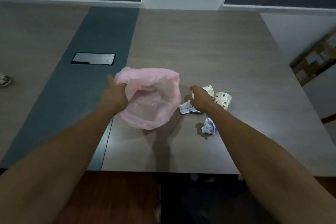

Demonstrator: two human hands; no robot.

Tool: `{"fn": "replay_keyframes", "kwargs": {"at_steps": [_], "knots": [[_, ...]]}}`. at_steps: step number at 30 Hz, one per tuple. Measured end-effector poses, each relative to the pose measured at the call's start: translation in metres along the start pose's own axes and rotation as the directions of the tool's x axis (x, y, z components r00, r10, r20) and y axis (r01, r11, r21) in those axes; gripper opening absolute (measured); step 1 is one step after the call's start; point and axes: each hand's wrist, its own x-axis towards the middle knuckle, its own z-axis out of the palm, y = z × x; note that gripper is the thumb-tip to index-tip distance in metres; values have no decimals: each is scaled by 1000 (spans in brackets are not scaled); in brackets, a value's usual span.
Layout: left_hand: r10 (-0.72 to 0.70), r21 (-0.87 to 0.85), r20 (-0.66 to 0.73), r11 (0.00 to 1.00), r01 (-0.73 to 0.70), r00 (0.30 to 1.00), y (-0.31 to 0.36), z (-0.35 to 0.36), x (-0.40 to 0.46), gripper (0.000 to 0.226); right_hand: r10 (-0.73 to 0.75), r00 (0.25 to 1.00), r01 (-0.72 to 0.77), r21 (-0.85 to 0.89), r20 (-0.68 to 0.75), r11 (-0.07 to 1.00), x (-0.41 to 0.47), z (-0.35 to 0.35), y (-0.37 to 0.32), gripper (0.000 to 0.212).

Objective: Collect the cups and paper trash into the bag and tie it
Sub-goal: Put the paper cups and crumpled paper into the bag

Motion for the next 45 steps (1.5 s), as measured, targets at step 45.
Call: {"fn": "replay_keyframes", "kwargs": {"at_steps": [45], "knots": [[333, 220, -144, 929, -297, 932, 77, 1, 17, 82, 519, 783, -286, 543, -343, 790, 31, -2, 34, 25]]}}
